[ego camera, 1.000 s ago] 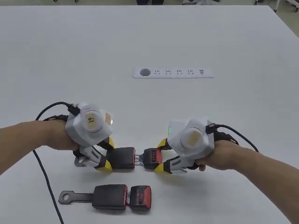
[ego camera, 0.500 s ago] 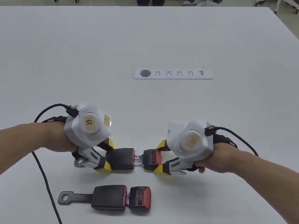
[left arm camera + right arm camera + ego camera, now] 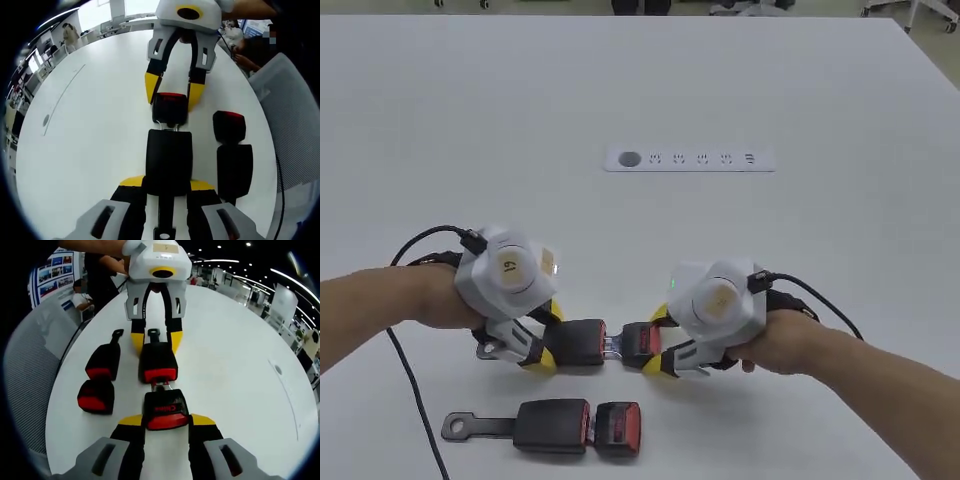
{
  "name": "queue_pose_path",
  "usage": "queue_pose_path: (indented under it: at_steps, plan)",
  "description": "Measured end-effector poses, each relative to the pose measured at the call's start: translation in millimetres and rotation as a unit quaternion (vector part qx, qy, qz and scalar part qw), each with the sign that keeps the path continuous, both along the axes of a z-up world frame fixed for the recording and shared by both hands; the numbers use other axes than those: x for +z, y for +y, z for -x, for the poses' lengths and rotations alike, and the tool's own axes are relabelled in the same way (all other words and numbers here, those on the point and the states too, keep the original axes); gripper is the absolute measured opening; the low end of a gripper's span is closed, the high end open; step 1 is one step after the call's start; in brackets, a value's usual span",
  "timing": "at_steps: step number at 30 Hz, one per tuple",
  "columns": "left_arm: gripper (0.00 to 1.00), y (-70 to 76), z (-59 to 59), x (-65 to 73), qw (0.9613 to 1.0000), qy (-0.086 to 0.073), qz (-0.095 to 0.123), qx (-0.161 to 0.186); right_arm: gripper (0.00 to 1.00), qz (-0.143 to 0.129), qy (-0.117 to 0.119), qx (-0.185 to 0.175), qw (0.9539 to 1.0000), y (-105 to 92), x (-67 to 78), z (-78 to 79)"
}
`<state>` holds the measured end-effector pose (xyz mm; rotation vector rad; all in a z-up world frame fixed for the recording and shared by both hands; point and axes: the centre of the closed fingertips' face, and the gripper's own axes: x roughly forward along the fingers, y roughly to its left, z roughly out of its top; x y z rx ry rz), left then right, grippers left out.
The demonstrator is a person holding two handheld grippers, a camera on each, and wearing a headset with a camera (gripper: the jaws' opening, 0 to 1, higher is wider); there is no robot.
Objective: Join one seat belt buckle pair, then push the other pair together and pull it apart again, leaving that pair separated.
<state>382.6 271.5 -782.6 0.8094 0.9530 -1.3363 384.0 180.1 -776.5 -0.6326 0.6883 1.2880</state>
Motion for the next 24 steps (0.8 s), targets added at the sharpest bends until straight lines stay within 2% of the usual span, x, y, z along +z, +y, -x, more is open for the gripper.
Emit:
queue_pose_path:
  at_steps: [4,13,24]
  plan:
    - [0.31,-0.1,-0.1,0.3,1.0000,0.001,0.004,0.006,0.29,-0.002,0.002,-0.004,1.0000,7.8,1.3,1.7]
    - [0.30,-2.7,2.8,3.0,1.0000,-0.001,0.003,0.004,0.28,-0.001,0.004,-0.008,1.0000,10.9,0.2,1.1]
    - [0.30,-1.1,2.6,3.4,0.9999,-0.005,-0.006,-0.010,0.27,0.017,0.006,0.000,0.9998,13.5,-3.6,-1.4]
